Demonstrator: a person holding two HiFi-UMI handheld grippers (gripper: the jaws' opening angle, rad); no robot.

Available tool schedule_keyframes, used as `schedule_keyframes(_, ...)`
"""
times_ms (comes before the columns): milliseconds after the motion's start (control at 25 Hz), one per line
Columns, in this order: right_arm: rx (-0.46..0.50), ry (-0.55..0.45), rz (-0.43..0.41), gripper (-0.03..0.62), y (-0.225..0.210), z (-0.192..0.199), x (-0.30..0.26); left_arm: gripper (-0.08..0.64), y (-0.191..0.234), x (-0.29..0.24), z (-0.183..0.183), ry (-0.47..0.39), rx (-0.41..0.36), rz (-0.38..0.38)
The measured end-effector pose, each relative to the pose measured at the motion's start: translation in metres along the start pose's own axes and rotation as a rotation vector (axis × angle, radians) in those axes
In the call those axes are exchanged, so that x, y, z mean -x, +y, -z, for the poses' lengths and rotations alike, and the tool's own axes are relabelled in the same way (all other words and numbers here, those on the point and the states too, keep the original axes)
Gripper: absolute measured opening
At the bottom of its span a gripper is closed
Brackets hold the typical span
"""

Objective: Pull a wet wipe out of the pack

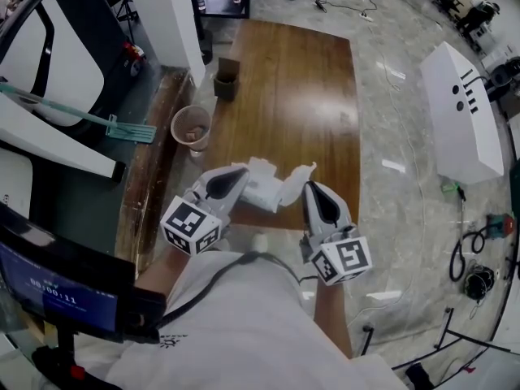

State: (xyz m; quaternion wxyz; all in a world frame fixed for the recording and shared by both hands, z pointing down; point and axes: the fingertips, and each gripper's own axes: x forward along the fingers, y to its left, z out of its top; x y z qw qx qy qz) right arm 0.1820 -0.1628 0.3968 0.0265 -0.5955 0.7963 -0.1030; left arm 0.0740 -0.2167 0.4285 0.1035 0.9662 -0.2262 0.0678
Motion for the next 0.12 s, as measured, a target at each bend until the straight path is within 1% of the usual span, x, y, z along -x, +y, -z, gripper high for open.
schedule_keyframes(120,0.006,-0.005,-0.013,0.009,-0.0019,-0.0023,0.002,0.002,-0.0052,-0.0032,0.0002,-0.001,-0.002,-0.004)
